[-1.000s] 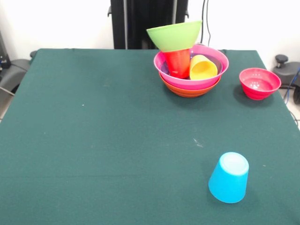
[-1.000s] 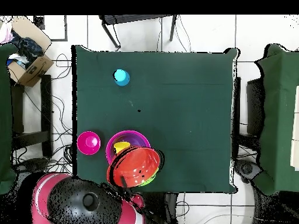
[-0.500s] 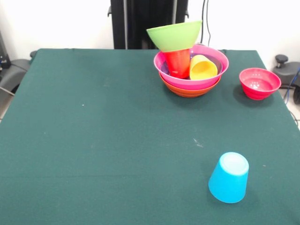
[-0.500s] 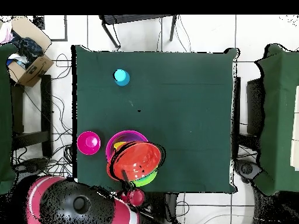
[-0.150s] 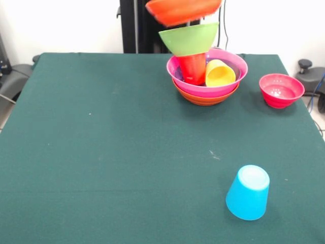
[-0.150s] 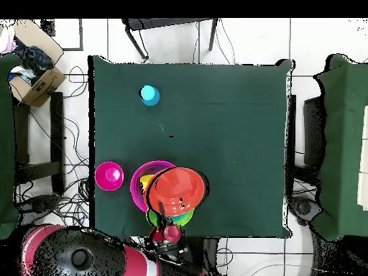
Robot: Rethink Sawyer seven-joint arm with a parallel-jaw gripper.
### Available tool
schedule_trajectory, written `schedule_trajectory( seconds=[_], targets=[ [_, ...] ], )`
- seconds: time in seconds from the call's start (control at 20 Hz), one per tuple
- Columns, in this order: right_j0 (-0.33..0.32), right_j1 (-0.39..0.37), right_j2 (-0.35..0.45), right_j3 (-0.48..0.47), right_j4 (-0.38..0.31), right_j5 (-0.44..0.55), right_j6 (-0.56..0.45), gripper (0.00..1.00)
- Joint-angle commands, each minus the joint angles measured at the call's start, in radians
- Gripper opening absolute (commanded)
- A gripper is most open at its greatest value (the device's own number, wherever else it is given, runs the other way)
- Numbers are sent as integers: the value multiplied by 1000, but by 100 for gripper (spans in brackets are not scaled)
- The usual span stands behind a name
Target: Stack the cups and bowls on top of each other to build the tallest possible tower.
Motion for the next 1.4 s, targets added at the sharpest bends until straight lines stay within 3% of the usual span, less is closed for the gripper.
schedule_trajectory(
  seconds=[0.05, 0.95, 1.4],
  targets=[
    [17, 78, 165, -43, -55, 359, 173, 0],
    [25, 58, 154, -30, -91, 372, 180, 0],
    [37, -15, 200, -18, -150, 448, 217, 0]
  ],
)
